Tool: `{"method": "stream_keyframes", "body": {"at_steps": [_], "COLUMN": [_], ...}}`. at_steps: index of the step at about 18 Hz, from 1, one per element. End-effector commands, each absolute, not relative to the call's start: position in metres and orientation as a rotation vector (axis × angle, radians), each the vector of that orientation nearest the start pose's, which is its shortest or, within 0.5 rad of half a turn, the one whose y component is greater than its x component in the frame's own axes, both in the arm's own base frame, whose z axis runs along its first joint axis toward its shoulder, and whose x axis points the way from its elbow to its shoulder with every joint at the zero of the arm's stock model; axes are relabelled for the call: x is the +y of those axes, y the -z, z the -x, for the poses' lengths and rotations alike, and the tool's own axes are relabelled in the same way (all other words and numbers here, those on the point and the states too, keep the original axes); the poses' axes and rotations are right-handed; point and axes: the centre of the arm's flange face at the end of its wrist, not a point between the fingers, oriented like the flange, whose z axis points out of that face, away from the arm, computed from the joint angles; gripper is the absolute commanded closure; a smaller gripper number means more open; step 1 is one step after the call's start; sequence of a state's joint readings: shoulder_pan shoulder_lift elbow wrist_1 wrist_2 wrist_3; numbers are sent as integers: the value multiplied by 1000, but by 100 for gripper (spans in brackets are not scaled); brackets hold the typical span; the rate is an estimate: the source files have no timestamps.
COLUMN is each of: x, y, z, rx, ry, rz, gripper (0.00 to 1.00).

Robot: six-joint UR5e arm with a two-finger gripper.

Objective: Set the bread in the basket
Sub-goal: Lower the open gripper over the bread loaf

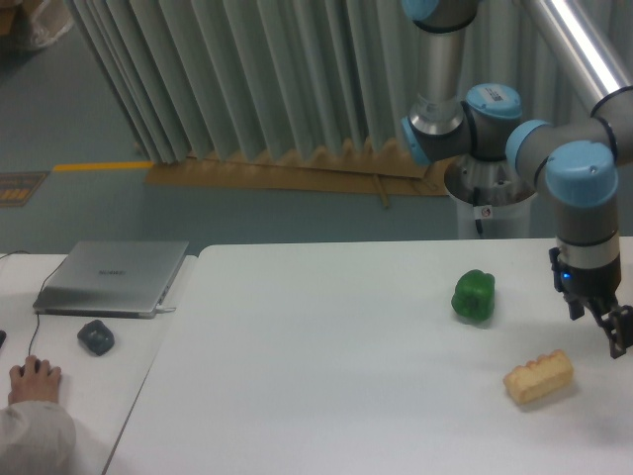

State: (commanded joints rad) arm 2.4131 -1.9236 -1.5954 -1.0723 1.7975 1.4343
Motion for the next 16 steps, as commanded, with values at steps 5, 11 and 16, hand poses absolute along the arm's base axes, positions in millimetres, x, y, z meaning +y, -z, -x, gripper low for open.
{"method": "stream_keyframes", "body": {"at_steps": [5,11,16], "x": [503,506,519], "y": [-327,-328,-332], "z": [388,397,394], "rx": [946,955,816], "ry": [-333,-395,-261], "rz": [3151,3190,3039], "gripper": [0,0,0]}}
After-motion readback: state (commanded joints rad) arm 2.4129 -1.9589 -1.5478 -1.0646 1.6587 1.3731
